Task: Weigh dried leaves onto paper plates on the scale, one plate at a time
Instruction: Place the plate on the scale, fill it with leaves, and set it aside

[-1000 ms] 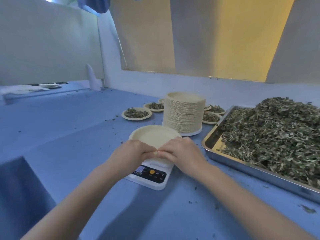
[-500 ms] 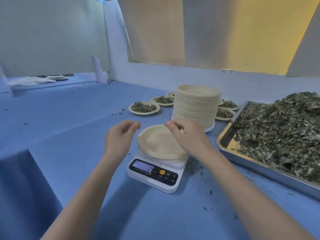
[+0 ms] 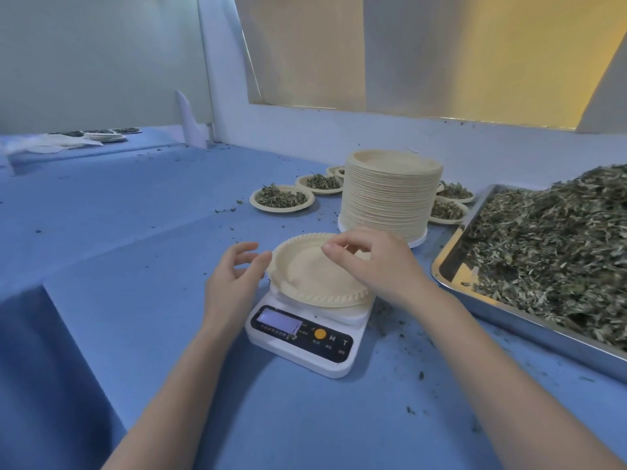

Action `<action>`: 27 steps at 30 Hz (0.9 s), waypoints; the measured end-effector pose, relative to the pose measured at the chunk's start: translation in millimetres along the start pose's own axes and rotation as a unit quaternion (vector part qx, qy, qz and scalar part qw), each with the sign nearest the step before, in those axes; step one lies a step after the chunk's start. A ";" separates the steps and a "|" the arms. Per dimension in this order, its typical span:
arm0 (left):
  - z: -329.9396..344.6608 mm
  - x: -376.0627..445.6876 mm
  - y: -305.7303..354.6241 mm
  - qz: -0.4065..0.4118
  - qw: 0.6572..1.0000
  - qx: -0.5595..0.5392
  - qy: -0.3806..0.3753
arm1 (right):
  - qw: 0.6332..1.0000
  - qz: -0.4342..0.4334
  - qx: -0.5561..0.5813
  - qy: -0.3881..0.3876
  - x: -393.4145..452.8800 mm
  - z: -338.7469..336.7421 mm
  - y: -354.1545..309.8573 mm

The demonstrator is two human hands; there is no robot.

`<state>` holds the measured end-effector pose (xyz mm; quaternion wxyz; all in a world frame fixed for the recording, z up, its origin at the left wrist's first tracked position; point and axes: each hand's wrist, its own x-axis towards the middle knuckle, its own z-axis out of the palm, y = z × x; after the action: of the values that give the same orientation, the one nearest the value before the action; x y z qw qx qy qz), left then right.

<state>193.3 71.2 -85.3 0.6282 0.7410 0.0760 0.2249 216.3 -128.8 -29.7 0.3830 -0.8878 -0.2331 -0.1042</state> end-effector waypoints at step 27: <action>16.0 -17.6 12.6 0.089 0.982 0.076 0.149 | 0.958 -0.015 -0.193 -0.213 -24.3 -21.7 2.8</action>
<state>182.4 47.3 -79.1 0.5289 0.7486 0.1195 0.3816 196.4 -154.4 -25.5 0.1440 -0.9429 -0.2978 0.0385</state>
